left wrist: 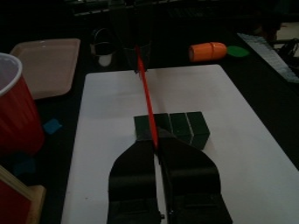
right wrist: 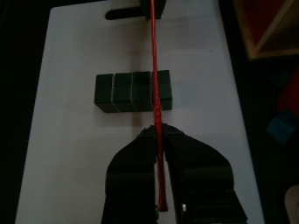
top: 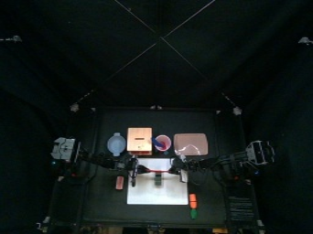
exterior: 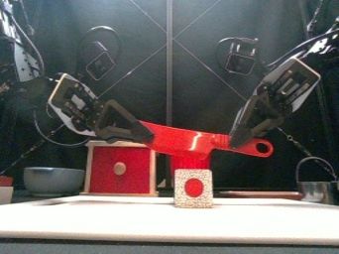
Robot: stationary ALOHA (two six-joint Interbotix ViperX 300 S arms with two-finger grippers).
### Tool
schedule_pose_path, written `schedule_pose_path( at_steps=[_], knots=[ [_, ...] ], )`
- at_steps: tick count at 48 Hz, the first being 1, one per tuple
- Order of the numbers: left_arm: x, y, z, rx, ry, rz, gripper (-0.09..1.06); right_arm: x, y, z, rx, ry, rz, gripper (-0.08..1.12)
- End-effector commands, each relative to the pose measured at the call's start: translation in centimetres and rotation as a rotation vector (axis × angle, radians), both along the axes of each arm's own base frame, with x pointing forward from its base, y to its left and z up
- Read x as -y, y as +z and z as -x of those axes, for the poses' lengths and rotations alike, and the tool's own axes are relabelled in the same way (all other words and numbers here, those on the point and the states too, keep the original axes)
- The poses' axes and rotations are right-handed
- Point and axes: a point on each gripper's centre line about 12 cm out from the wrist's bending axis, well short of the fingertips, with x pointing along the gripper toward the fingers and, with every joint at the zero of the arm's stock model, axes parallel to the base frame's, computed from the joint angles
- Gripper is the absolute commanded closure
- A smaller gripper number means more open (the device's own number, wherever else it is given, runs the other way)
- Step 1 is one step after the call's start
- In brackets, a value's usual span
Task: Cut the sushi into 4 pieces with the knife
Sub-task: Cut the sushi into 4 pieces
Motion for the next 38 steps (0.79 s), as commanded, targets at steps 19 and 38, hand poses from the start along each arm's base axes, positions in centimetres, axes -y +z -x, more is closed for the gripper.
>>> schedule_pose_path(
  at_steps=[19, 38],
  knots=[
    [0.6, -1.3, -0.5, -0.020, 0.020, 0.021, 0.79, 0.0, 1.9, -1.6, 0.076, 0.000, -0.009, 0.87],
    [0.2, -1.3, -0.8, -0.023, 0.045, 0.022, 0.79, 0.2, 0.5, -1.9, 0.035, -0.003, -0.003, 0.87]
  ],
)
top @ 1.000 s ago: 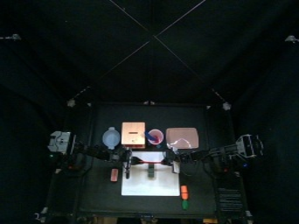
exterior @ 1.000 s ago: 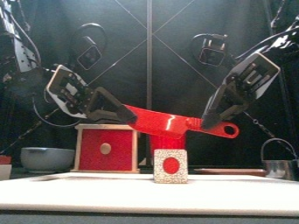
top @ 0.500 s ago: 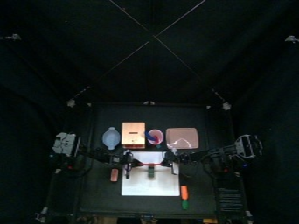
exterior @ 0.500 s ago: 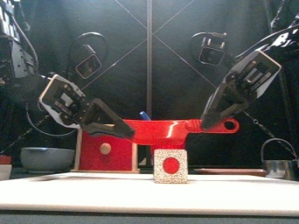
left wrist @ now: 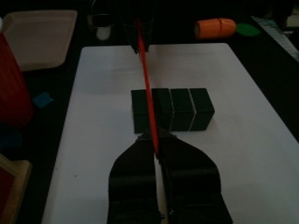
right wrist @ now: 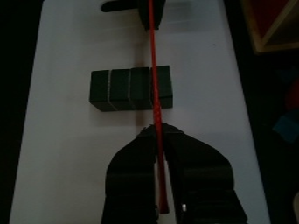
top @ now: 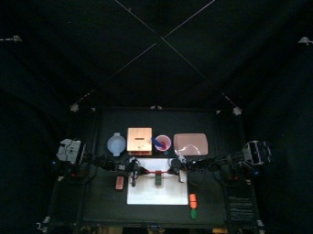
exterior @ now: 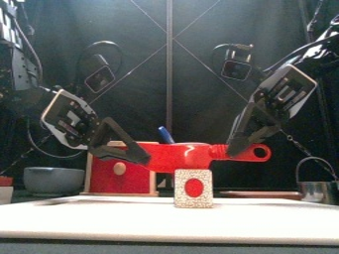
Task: Cut the sushi into 4 pieces with the knife
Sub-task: Cut the sushi into 4 pieces
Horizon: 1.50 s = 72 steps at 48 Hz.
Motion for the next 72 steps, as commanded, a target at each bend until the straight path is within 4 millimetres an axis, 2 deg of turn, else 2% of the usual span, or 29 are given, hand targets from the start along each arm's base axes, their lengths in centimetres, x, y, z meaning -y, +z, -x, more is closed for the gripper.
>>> schedule_pose_path(
  at_steps=[1, 33, 39, 47, 54, 61, 72],
  knots=[
    [-0.2, 1.1, -1.0, 0.046, 0.011, 0.003, 0.79, 0.2, 1.7, -1.2, 0.068, -0.005, -0.003, 0.87],
    [-0.2, -0.9, -1.3, -0.031, 0.015, 0.000, 0.79, -0.3, 0.5, -1.5, 0.033, -0.002, -0.017, 0.87],
    [-0.2, -1.3, -1.4, -0.048, 0.015, -0.001, 0.79, -0.3, -0.3, -1.4, 0.009, -0.007, -0.024, 0.87],
    [-0.3, -2.6, -1.6, -0.106, 0.022, 0.000, 0.79, -0.3, -2.3, -1.4, -0.052, -0.021, -0.033, 0.87],
    [-0.3, -3.6, -2.1, -0.148, 0.030, -0.001, 0.79, 0.0, -3.1, -1.5, -0.076, -0.032, -0.033, 0.87],
    [-0.5, -3.3, -2.6, -0.149, 0.034, -0.002, 0.79, 0.9, -2.7, -1.4, -0.073, -0.045, -0.015, 0.87],
    [-3.3, -2.7, -2.9, -0.147, 0.097, -0.003, 0.80, 2.9, -1.3, -1.2, -0.051, -0.094, 0.002, 0.87]
  ],
)
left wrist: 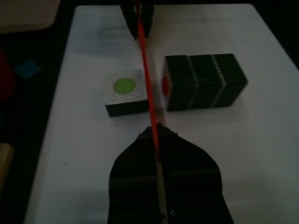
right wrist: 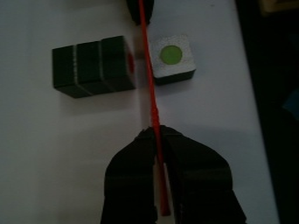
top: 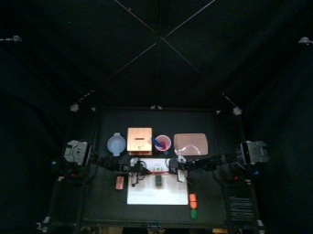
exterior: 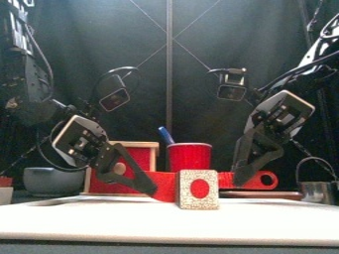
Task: Cut the sushi into 4 pieces with the knife
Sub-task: Cut the sushi into 4 pieces
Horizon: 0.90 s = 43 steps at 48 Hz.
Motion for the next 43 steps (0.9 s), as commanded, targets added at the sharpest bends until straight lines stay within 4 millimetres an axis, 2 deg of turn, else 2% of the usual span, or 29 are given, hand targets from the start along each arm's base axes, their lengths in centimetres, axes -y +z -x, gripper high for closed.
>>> schedule_pose_path(
  at_steps=[1, 8, 16, 25, 31, 37, 43],
  knots=[
    [-1.7, 1.1, -1.3, 0.040, 0.033, -0.009, 0.79, 1.5, 2.1, -0.9, 0.064, -0.043, 0.006, 0.87],
    [-1.6, 2.6, -1.4, 0.080, 0.005, -0.023, 0.80, 1.4, 3.3, -0.7, 0.083, -0.043, 0.011, 0.87],
    [-1.0, 5.6, -1.5, 0.151, -0.036, -0.038, 0.80, 0.5, 5.4, -0.4, 0.136, -0.023, 0.006, 0.87],
    [2.3, 8.0, -1.0, 0.199, -0.132, -0.035, 0.79, -1.5, 7.5, 0.1, 0.199, 0.031, -0.002, 0.87],
    [3.8, 8.3, -0.8, 0.207, -0.169, -0.027, 0.79, -2.1, 7.5, 0.4, 0.197, 0.050, -0.006, 0.87],
    [4.8, 7.7, -0.7, 0.191, -0.184, -0.014, 0.79, -2.5, 7.0, 0.5, 0.182, 0.050, -0.018, 0.87],
    [4.8, 6.9, -0.7, 0.167, -0.169, -0.004, 0.79, -2.4, 6.5, 0.6, 0.168, 0.044, -0.025, 0.87]
  ],
)
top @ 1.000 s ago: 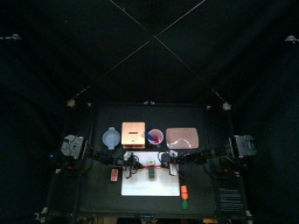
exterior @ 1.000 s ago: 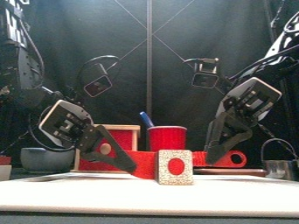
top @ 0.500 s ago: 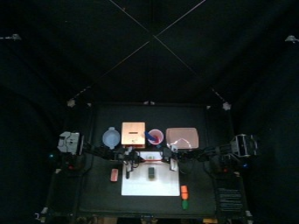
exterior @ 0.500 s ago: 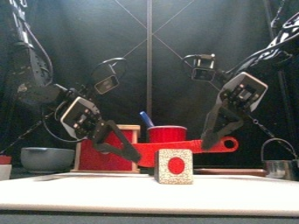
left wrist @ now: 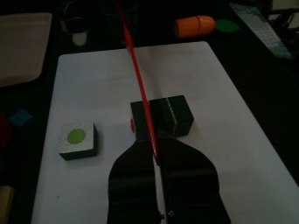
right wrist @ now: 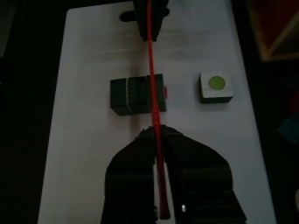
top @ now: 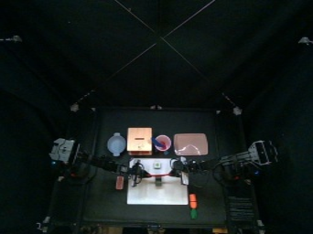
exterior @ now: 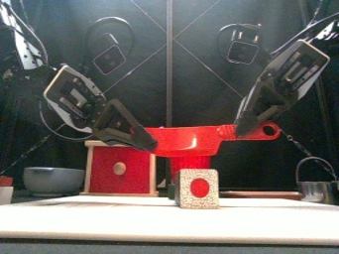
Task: Cut the sushi into 4 pieces with the knife
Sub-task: Cut the sushi into 4 pieces
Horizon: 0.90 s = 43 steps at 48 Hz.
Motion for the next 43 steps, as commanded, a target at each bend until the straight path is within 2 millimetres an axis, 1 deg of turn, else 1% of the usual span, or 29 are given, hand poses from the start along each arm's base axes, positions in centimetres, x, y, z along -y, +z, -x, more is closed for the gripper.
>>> schedule_pose_path(
  at_steps=[1, 7, 19, 26, 43],
  knots=[
    [0.6, 0.8, -0.9, 0.039, -0.004, 0.012, 0.79, 0.2, 0.9, -0.4, 0.037, -0.012, -0.013, 0.87],
    [0.8, 0.4, -0.9, 0.026, -0.004, 0.014, 0.79, 0.1, 0.3, -0.5, 0.022, -0.011, -0.014, 0.87],
    [1.0, 0.2, -0.8, 0.021, -0.010, 0.016, 0.79, 0.1, -0.8, -0.8, -0.012, -0.014, -0.018, 0.87],
    [1.1, -0.2, -0.8, 0.009, -0.010, 0.015, 0.79, 0.0, -1.2, -1.0, -0.025, -0.014, -0.018, 0.87],
    [1.0, -2.7, -0.7, -0.067, 0.018, 0.021, 0.79, -0.3, -2.2, -1.2, -0.047, -0.018, -0.033, 0.87]
  ],
)
